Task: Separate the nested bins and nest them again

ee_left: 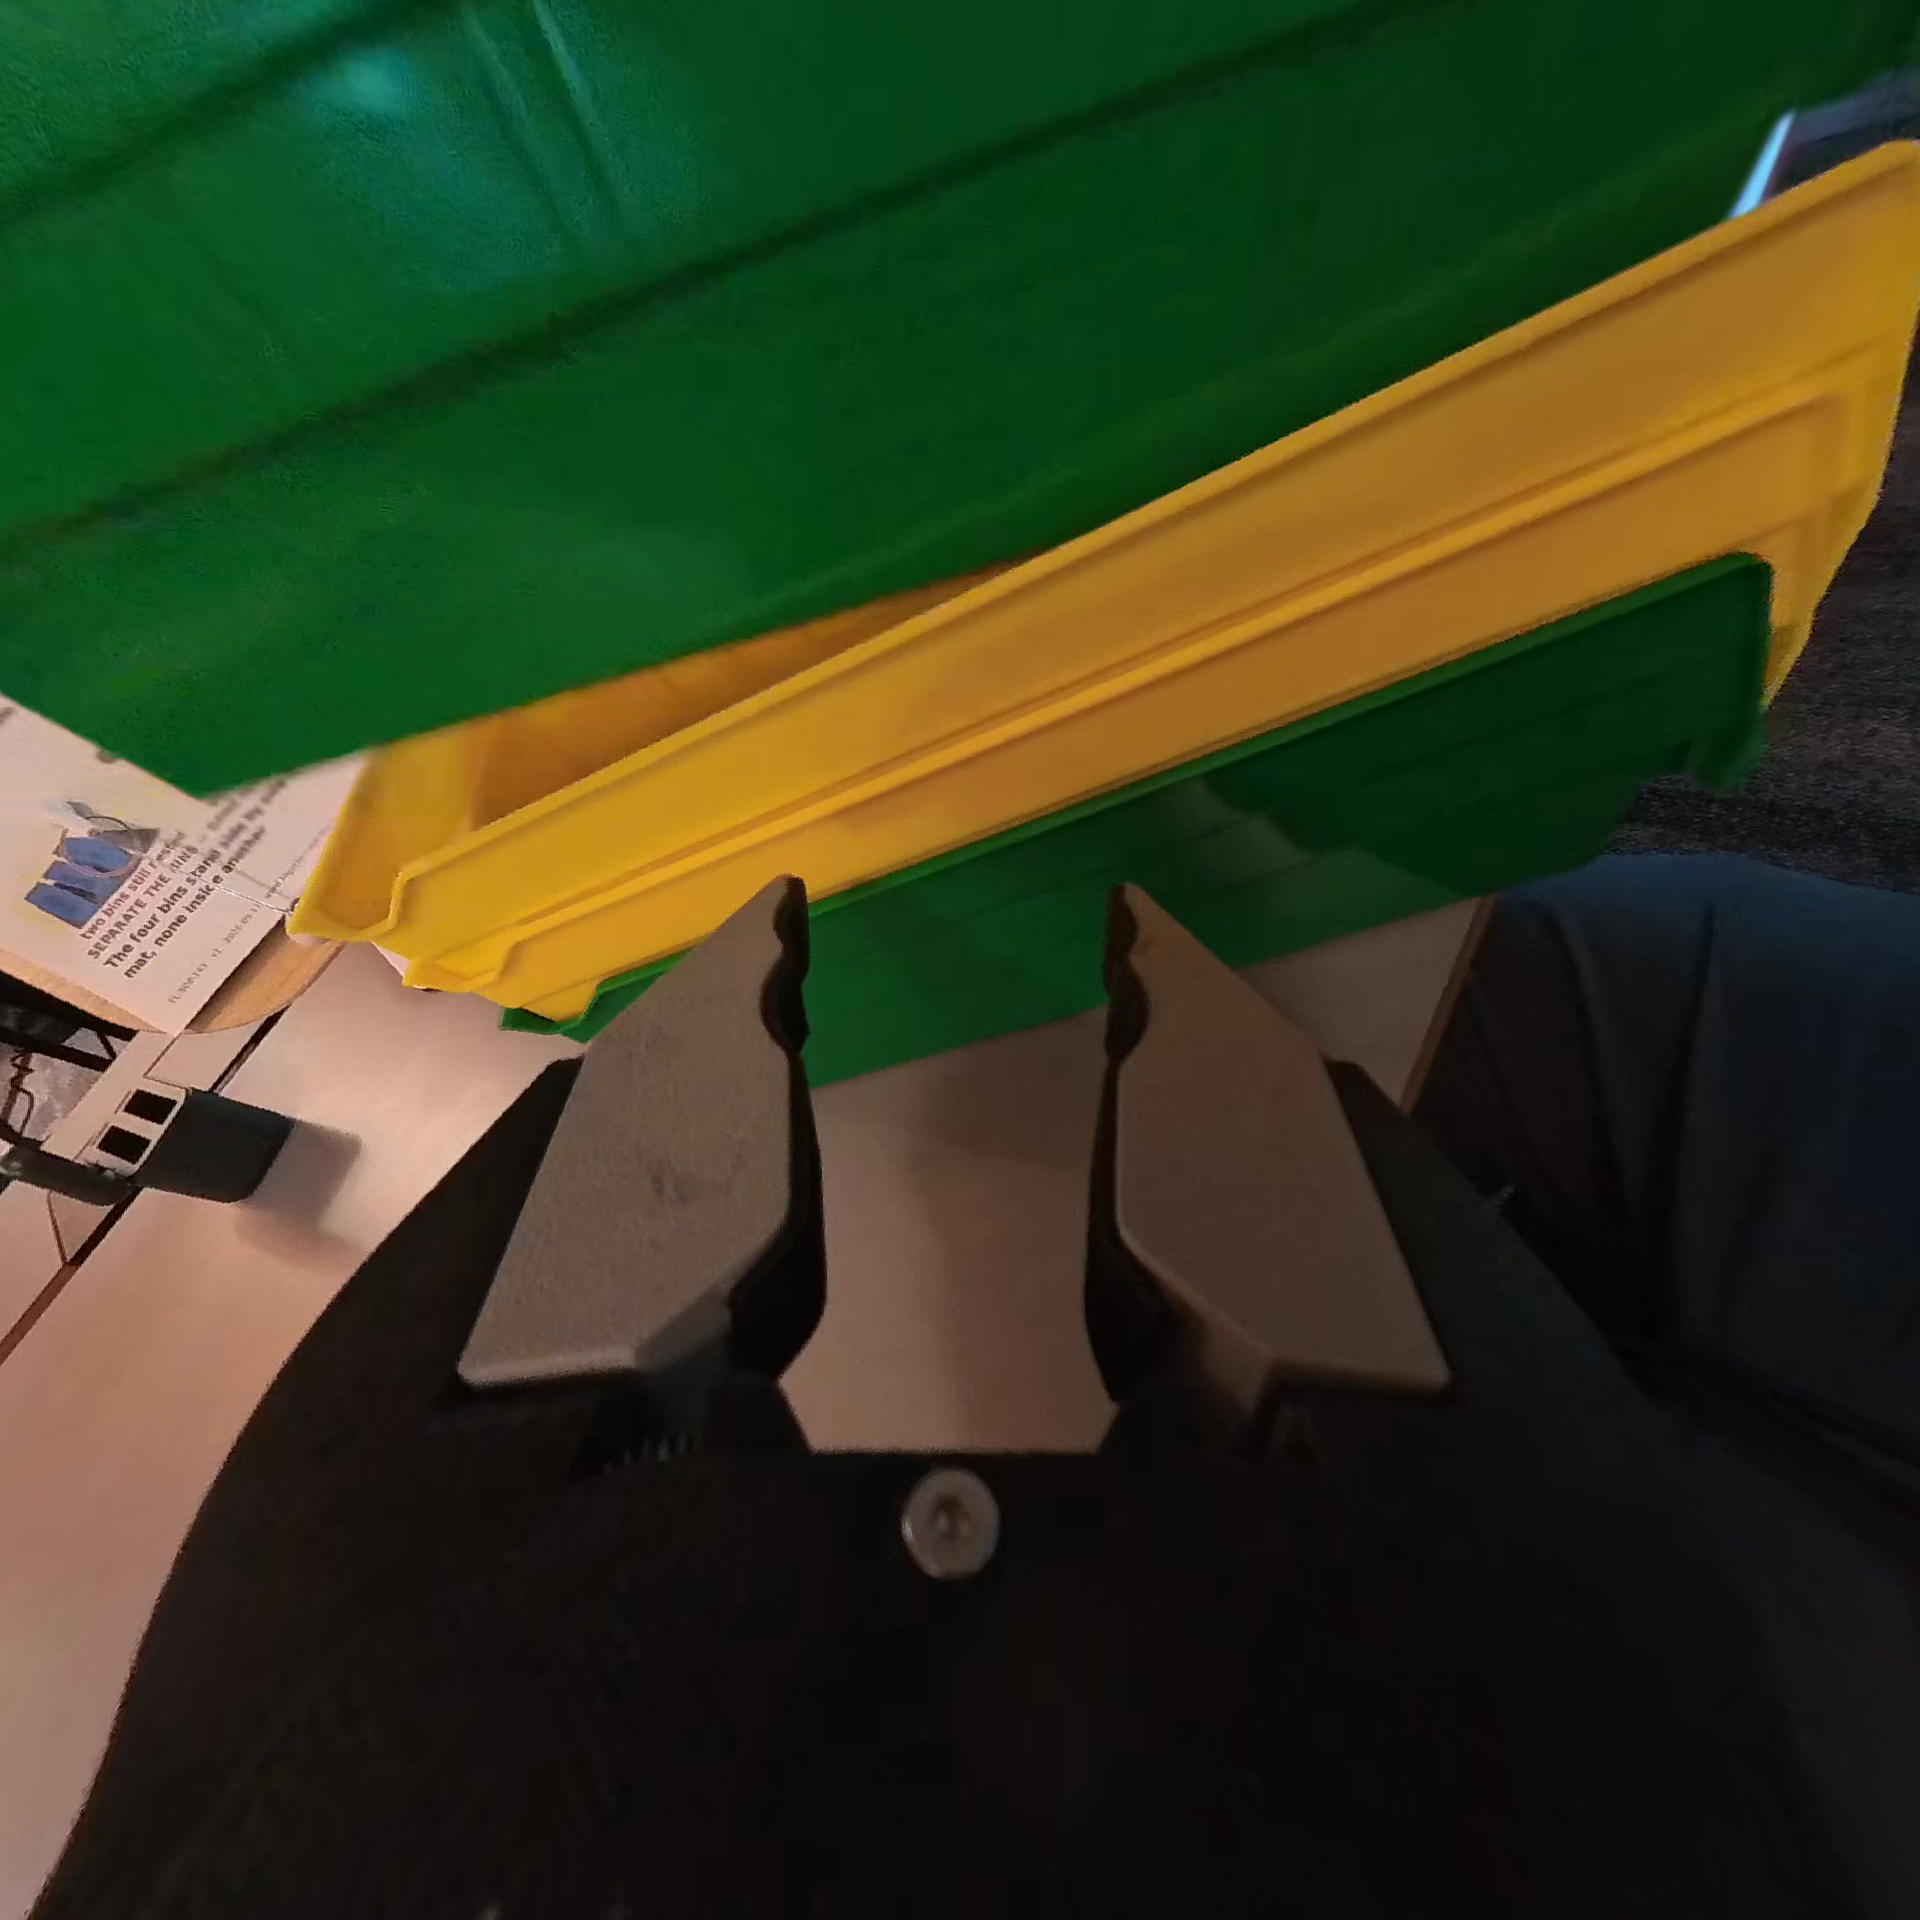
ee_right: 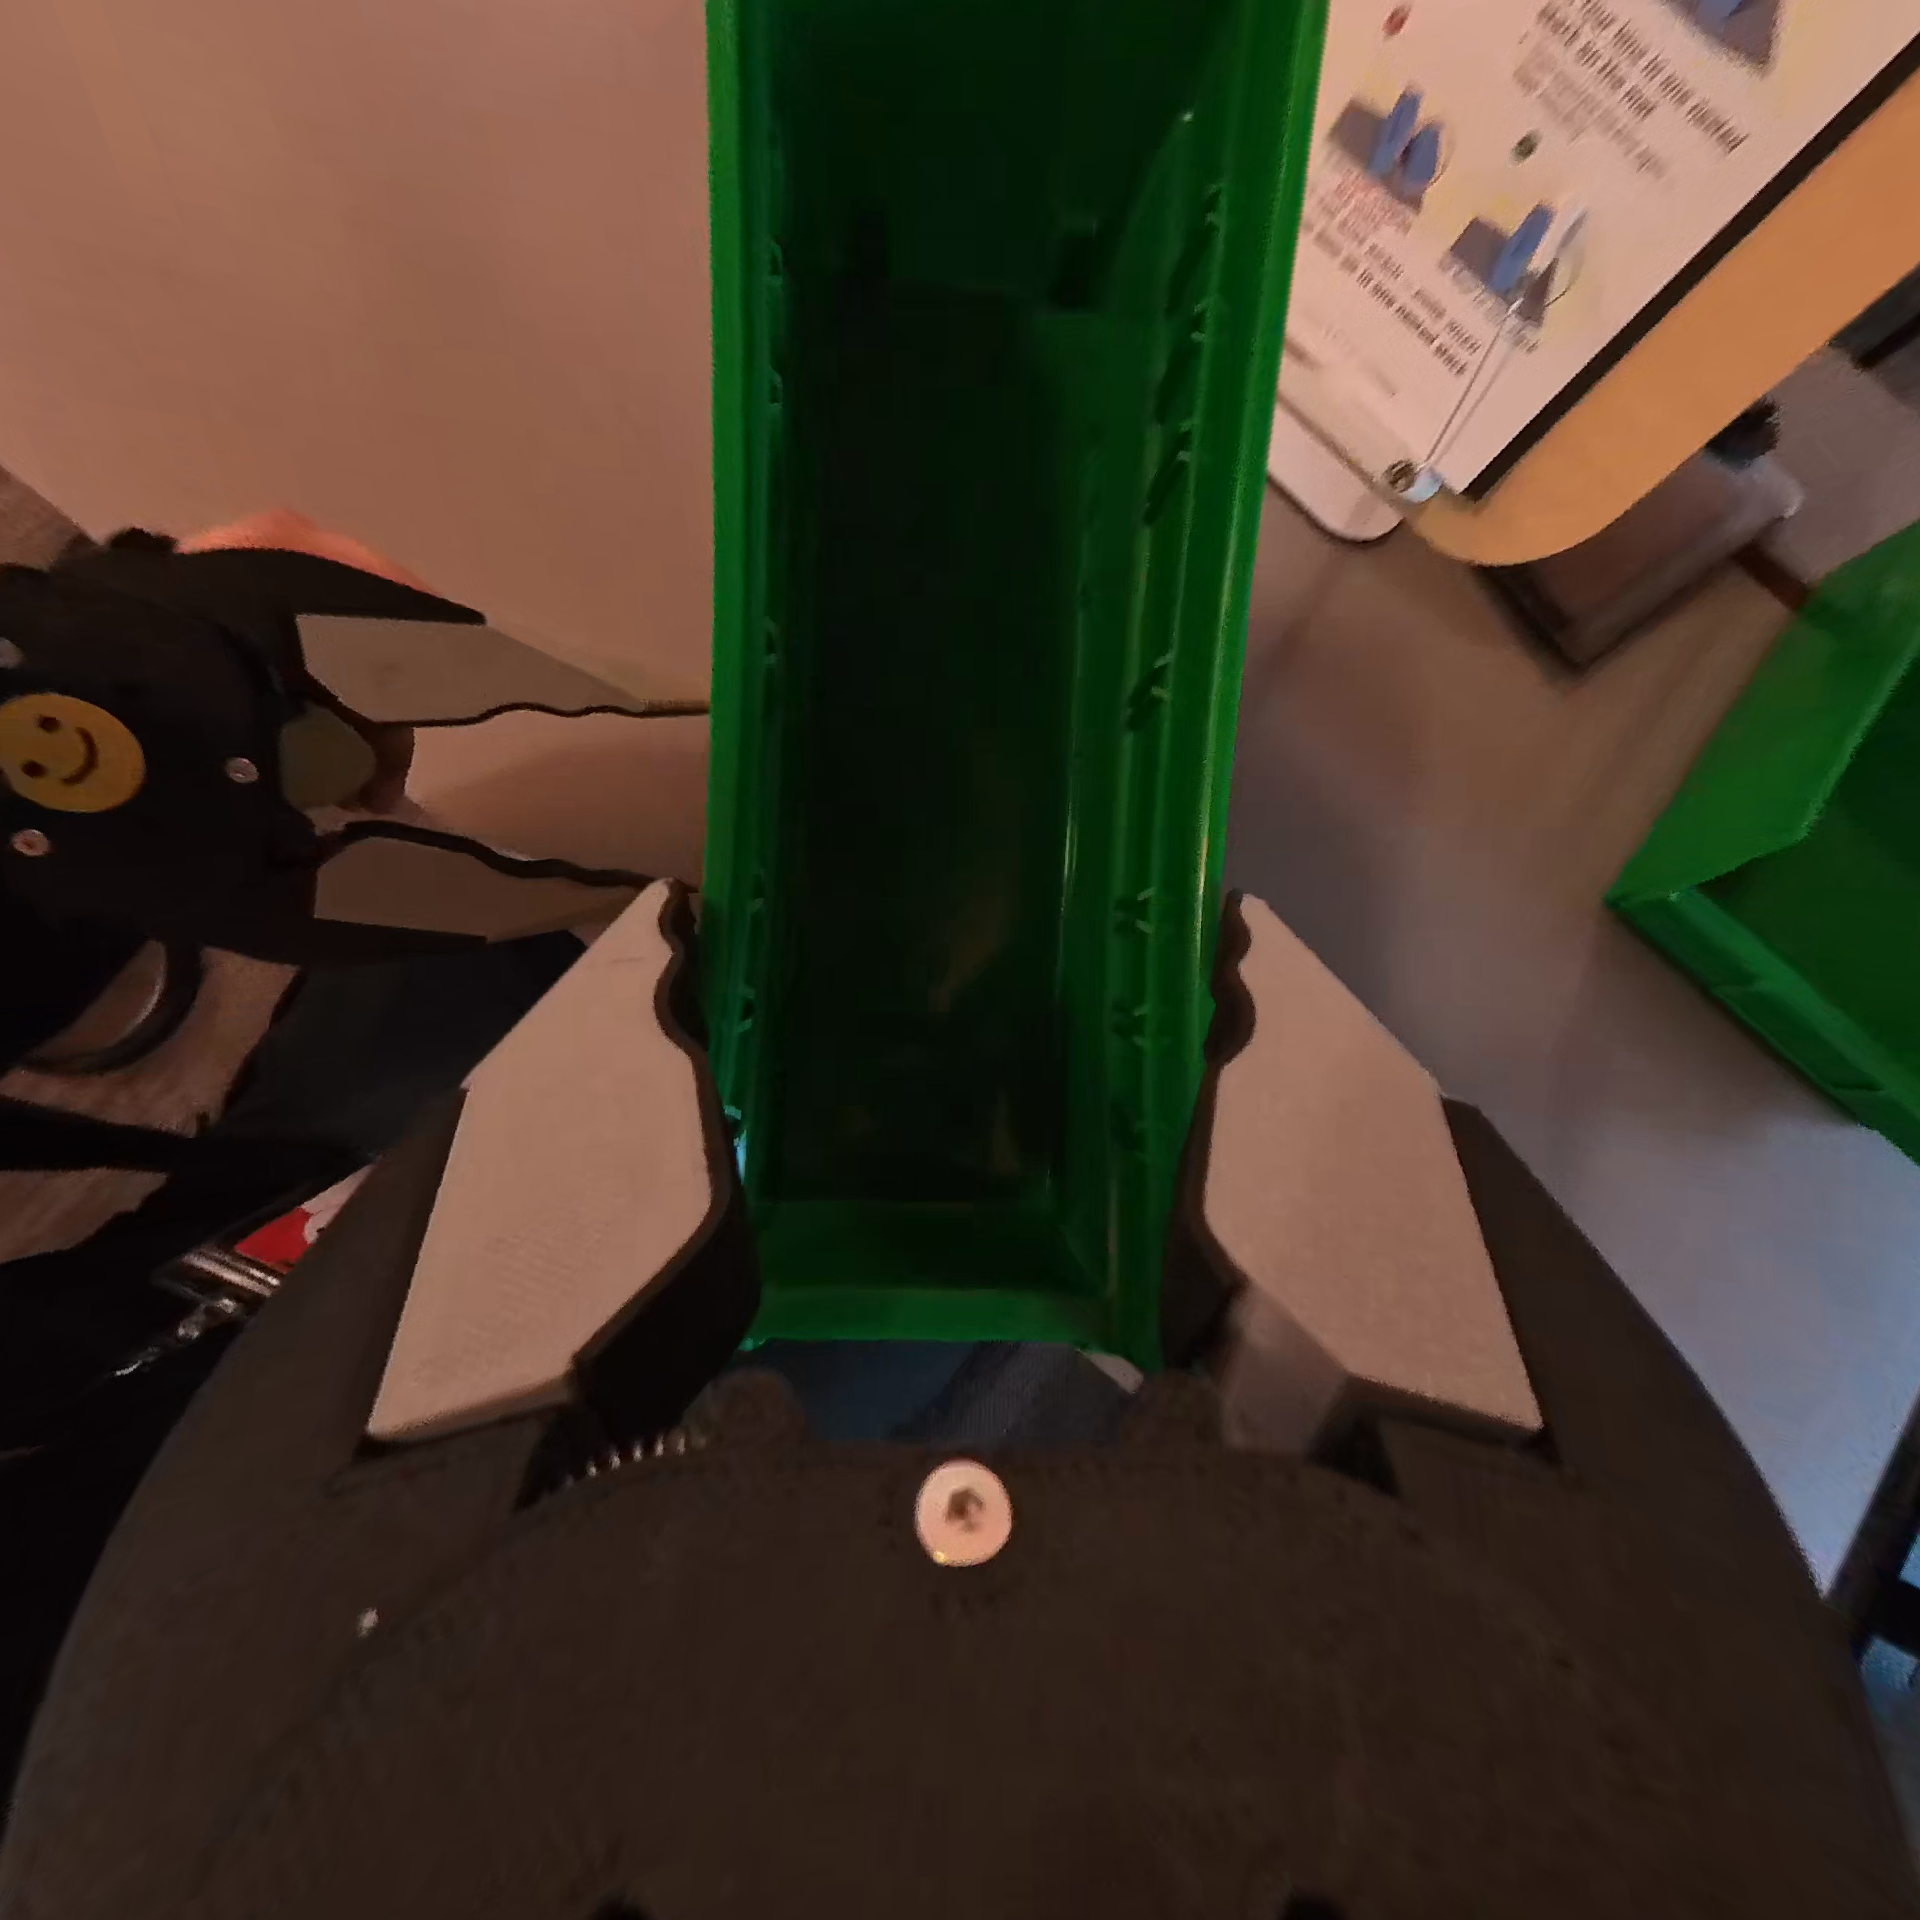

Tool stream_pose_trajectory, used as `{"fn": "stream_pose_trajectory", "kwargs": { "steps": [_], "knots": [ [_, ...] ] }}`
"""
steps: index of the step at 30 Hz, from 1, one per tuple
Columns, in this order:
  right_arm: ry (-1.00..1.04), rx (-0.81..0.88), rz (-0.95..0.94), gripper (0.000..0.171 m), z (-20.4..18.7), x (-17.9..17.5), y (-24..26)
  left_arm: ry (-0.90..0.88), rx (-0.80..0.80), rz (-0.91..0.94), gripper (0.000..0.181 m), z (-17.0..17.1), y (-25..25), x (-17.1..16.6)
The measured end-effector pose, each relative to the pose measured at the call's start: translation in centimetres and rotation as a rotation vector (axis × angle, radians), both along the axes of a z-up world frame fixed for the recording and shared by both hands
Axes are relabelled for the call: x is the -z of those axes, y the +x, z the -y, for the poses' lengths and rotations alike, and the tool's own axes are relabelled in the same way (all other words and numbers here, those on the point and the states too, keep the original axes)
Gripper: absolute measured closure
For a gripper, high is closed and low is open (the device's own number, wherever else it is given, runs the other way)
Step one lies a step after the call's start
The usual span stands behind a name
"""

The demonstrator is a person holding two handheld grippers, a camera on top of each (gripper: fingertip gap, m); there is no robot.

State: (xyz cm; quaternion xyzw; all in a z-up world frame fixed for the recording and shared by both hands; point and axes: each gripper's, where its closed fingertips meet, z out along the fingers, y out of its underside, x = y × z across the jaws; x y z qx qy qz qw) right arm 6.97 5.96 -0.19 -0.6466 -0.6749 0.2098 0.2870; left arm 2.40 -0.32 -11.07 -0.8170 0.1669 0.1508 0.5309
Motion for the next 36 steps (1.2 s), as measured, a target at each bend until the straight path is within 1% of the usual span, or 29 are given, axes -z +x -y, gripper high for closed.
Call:
{"fn": "stream_pose_trajectory", "kwargs": {
  "steps": [5, 8, 11, 13, 16, 20, 25, 29, 32, 36],
  "knots": [
    [0.009, 0.036, -0.136, 0.072, -1.0, -3.7, 2.0, 0.004, -0.002, 0.001, 0.126, 0.1, -0.1, -0.2],
    [-0.005, 0.088, -0.216, 0.071, -2.7, -5.6, 4.5, 0.007, -0.004, 0.004, 0.126, 0.2, -0.2, -0.3],
    [-0.015, 0.176, -0.275, 0.071, -5.5, -6.4, 7.9, 0.012, -0.004, 0.005, 0.126, 0.2, -0.2, -0.4],
    [-0.029, 0.243, -0.298, 0.071, -7.5, -5.9, 10.2, 0.011, -0.005, 0.006, 0.127, 0.2, -0.3, -0.4],
    [-0.067, 0.336, -0.296, 0.071, -10.3, -3.6, 13.5, 0.009, -0.004, 0.004, 0.126, 0.2, -0.2, -0.3],
    [-0.111, 0.430, -0.225, 0.071, -12.8, 1.4, 16.8, 0.002, 0.000, -0.004, 0.126, 0.1, 0.2, -0.2],
    [-0.151, 0.521, -0.116, 0.070, -15.3, 7.5, 19.5, -0.007, -0.002, -0.008, 0.126, 0.0, 0.3, 0.1],
    [-0.171, 0.579, -0.045, 0.070, -17.0, 11.2, 20.7, -0.009, -0.008, -0.008, 0.126, 0.1, 0.2, 0.1],
    [-0.173, 0.606, 0.005, 0.067, -18.1, 13.5, 20.7, -0.013, -0.014, -0.006, 0.127, 0.1, -0.1, 0.2],
    [-0.096, 0.652, 0.045, 0.061, -19.9, 14.0, 20.2, -0.014, -0.020, -0.003, 0.127, 0.1, -0.4, 0.3]
  ]
}}
